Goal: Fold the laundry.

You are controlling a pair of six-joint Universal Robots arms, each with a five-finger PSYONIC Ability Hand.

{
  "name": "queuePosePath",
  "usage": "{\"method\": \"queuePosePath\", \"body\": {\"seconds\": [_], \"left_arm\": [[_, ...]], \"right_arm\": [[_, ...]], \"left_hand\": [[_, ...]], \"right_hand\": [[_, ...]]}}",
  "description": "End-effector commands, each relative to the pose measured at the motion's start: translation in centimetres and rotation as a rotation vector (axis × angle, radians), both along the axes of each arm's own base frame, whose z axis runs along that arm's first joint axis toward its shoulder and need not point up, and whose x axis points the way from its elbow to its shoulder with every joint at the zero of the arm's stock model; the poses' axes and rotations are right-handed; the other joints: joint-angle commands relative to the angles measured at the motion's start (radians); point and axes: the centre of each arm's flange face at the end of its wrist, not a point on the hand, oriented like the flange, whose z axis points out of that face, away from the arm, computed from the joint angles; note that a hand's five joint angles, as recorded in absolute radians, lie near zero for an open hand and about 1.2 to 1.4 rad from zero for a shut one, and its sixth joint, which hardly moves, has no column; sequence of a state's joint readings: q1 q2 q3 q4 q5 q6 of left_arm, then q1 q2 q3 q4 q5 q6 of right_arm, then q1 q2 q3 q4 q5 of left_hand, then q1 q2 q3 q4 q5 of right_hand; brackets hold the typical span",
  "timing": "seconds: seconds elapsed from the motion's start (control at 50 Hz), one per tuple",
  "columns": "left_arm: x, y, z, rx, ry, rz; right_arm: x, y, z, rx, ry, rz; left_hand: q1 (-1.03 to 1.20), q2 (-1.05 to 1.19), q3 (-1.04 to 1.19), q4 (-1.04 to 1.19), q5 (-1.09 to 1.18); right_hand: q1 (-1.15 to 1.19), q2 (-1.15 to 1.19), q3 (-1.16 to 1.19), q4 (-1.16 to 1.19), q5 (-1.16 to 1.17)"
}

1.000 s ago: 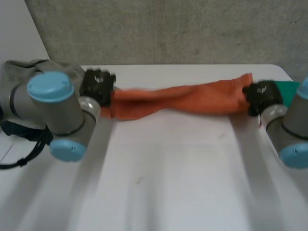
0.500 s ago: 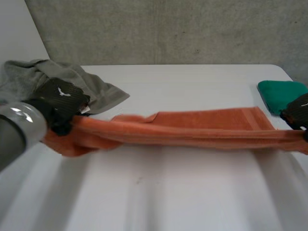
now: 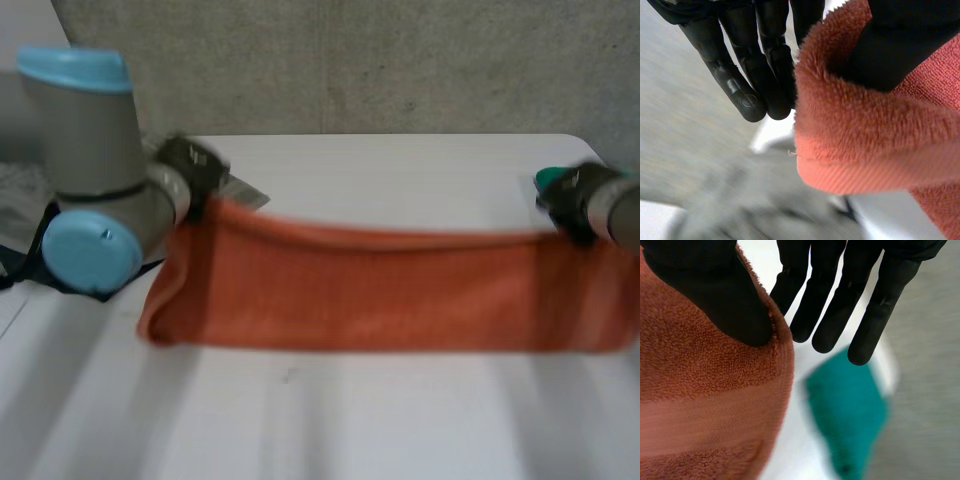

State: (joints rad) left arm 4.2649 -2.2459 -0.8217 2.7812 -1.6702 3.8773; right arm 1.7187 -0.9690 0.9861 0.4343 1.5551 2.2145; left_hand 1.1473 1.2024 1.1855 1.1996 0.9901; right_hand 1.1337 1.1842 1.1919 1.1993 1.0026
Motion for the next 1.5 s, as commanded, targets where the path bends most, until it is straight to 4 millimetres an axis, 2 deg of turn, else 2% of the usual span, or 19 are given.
{"method": "queuePosePath", "body": {"seconds": [0.02,0.08,0.14,0.2,0.28,0.42,0.44,0.5,0.52,0.54,0.68,0.76,0.84,0.94,1.04,1.24,1.34,1.4,1.5], "left_arm": [[-1.0,-3.7,13.9,-0.617,0.337,-0.017],[-0.2,-3.8,19.0,-0.859,0.498,-0.016],[0.7,-3.8,21.6,-1.007,0.591,-0.027],[1.0,-4.1,21.5,-0.994,0.599,-0.022],[1.6,-5.3,19.3,-0.889,0.577,0.005],[1.6,-7.2,12.8,-0.675,0.553,0.017],[1.4,-7.5,10.8,-0.624,0.535,0.014],[0.9,-7.8,7.3,-0.539,0.498,0.001],[0.6,-7.9,4.7,-0.478,0.472,-0.007],[0.4,-8.0,3.4,-0.452,0.458,-0.008],[0.1,-6.8,-7.4,-0.210,0.298,0.002],[0.6,-5.4,-10.7,-0.129,0.189,0.005],[1.0,-4.0,-11.4,-0.108,0.097,0.002],[1.5,-2.9,-11.1,-0.098,0.054,-0.003],[1.9,-2.6,-11.1,-0.089,0.005,-0.007],[2.7,-1.3,-11.5,0.037,-0.099,-0.006],[3.3,-1.0,-11.8,0.084,-0.111,0.005],[3.4,-1.1,-11.5,0.076,-0.096,0.009],[3.7,-0.5,-10.8,0.084,-0.082,0.026]], "right_arm": [[0.7,-6.1,11.8,-0.660,-0.280,-0.115],[0.1,-6.5,17.2,-0.926,-0.435,-0.115],[0.3,-6.4,19.5,-1.059,-0.491,-0.084],[1.3,-6.1,19.2,-1.049,-0.486,-0.053],[2.4,-5.9,17.4,-0.967,-0.460,0.003],[3.4,-6.0,12.1,-0.771,-0.424,0.033],[3.7,-6.1,10.3,-0.715,-0.414,0.042],[4.1,-6.0,7.3,-0.624,-0.396,0.058],[4.4,-6.0,5.1,-0.561,-0.385,0.067],[4.4,-5.9,4.1,-0.531,-0.378,0.070],[3.8,-5.1,-4.5,-0.279,-0.278,0.047],[3.2,-3.7,-7.7,-0.141,-0.212,0.037],[2.4,-2.3,-8.8,-0.052,-0.186,0.025],[1.5,-1.4,-8.6,-0.025,-0.193,0.000],[0.6,-1.3,-8.2,-0.023,-0.213,-0.033],[0.1,-1.3,-8.4,-0.011,-0.215,-0.052],[0.1,-1.0,-8.7,-0.003,-0.214,-0.050],[0.1,-0.9,-8.8,0.000,-0.211,-0.052],[-0.1,-0.5,-8.5,0.010,-0.205,-0.065]], "left_hand": [[0.249,0.194,0.211,0.197,0.232],[0.249,0.194,0.211,0.197,0.232],[0.249,0.194,0.211,0.197,0.232],[0.249,0.194,0.211,0.197,0.232],[0.249,0.194,0.211,0.197,0.232],[0.249,0.194,0.211,0.197,0.232],[0.249,0.194,0.211,0.197,0.232],[0.249,0.194,0.211,0.197,0.232],[0.249,0.194,0.211,0.197,0.232],[0.249,0.194,0.211,0.197,0.232],[0.249,0.194,0.211,0.197,0.232],[0.249,0.194,0.211,0.197,0.232],[0.249,0.194,0.211,0.197,0.232],[0.241,0.185,0.202,0.188,0.223],[-0.258,-0.313,-0.296,-0.310,-0.275],[-0.326,-0.381,-0.364,-0.378,-0.343],[-0.262,-0.317,-0.300,-0.314,-0.279],[0.248,0.193,0.210,0.196,0.231],[0.249,0.194,0.211,0.197,0.232]], "right_hand": [[0.263,0.212,0.204,0.197,0.219],[0.263,0.212,0.204,0.197,0.219],[0.263,0.212,0.204,0.197,0.219],[0.263,0.212,0.204,0.197,0.219],[0.263,0.212,0.204,0.197,0.219],[0.263,0.212,0.204,0.197,0.219],[0.263,0.212,0.204,0.197,0.219],[0.263,0.212,0.204,0.197,0.219],[0.263,0.212,0.204,0.197,0.219],[0.263,0.212,0.204,0.197,0.219],[0.263,0.212,0.204,0.197,0.219],[0.263,0.212,0.204,0.197,0.219],[0.263,0.212,0.204,0.197,0.219],[0.263,0.212,0.204,0.197,0.219],[0.263,0.212,0.204,0.197,0.219],[0.263,0.212,0.204,0.197,0.219],[0.263,0.212,0.204,0.197,0.219],[0.263,0.212,0.204,0.197,0.219],[0.263,0.212,0.204,0.197,0.219]]}}
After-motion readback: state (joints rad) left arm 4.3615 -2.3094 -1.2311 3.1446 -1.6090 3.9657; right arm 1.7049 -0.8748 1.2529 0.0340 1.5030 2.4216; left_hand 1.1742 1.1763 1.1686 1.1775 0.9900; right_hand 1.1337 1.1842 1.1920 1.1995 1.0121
